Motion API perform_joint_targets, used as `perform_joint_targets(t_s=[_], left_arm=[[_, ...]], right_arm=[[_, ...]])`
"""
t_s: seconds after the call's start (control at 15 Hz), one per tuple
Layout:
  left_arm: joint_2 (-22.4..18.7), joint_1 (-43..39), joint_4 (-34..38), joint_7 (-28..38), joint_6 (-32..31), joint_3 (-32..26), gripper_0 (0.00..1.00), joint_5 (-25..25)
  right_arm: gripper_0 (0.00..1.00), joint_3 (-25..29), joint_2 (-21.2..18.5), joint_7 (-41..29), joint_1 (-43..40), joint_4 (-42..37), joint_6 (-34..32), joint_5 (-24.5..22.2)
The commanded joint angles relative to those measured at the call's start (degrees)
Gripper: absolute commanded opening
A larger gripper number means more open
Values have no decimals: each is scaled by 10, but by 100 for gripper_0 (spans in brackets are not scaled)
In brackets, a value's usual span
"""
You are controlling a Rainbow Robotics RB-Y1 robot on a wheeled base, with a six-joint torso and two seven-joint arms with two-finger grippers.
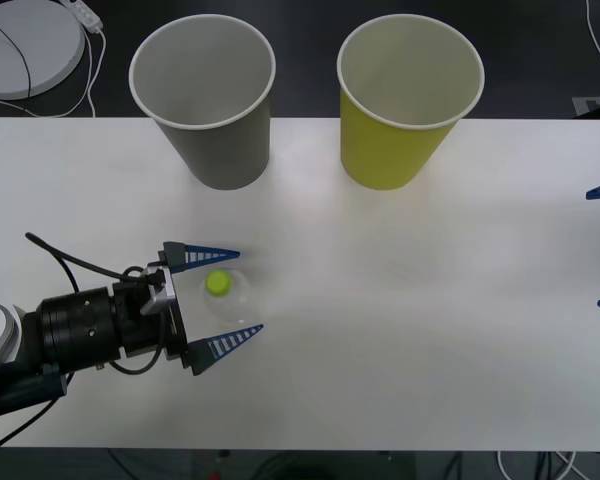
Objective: Put the can into the green bin and the plastic bottle into the gray bin
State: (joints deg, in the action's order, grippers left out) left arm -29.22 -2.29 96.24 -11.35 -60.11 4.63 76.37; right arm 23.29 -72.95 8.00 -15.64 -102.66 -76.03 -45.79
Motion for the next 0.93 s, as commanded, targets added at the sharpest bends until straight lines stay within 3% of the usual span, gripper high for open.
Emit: perform_joint_targets(t_s=[0.07, 0.2, 0.93], left_arm=[[0, 0, 0, 0, 0, 0, 39, -1], [0, 0, 0, -3, 0, 3, 2, -3], [4, 1, 7, 11, 0, 4, 0, -3]], right_arm=[[100, 0, 0, 0, 0, 0, 0, 0], [100, 0, 0, 0, 0, 0, 0, 0], [100, 0, 0, 0, 0, 0, 0, 0]])
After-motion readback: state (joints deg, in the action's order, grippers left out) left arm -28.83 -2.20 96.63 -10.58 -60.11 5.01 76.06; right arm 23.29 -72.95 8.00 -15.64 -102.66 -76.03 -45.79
